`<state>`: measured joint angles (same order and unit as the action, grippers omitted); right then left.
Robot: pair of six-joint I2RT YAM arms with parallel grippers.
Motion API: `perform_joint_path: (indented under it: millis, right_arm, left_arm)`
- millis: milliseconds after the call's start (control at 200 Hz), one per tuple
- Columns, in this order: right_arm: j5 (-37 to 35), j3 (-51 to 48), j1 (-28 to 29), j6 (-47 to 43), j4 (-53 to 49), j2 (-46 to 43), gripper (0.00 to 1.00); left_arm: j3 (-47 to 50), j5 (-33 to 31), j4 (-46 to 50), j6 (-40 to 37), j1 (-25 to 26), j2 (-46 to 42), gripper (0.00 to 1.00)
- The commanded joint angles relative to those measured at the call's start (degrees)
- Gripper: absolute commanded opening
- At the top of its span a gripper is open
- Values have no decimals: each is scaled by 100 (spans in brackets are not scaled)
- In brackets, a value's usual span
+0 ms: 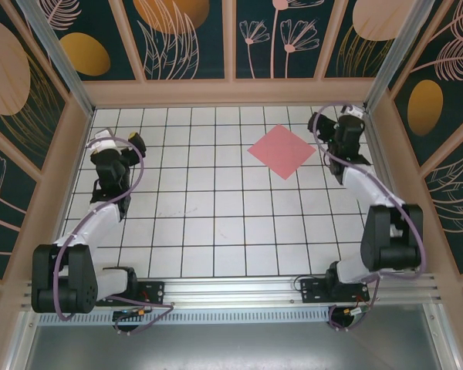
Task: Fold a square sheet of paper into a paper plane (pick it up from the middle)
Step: Move the square sheet of paper to the middle-right of the table.
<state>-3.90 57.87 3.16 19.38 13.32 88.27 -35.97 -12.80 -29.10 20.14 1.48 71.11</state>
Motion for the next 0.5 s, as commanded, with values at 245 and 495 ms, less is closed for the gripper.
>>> perform_joint_path:
  millis: [245, 495]
  right_arm:
    - [1296, 2101, 445, 1062, -1992, 2664, 98]
    - [1135, 3004, 602, 1238, -2633, 3647, 96]
  left_arm:
    - [-619, 1176, 1182, 788, -34, 467, 98]
    - [-668, 1336, 1293, 816, -33, 577, 98]
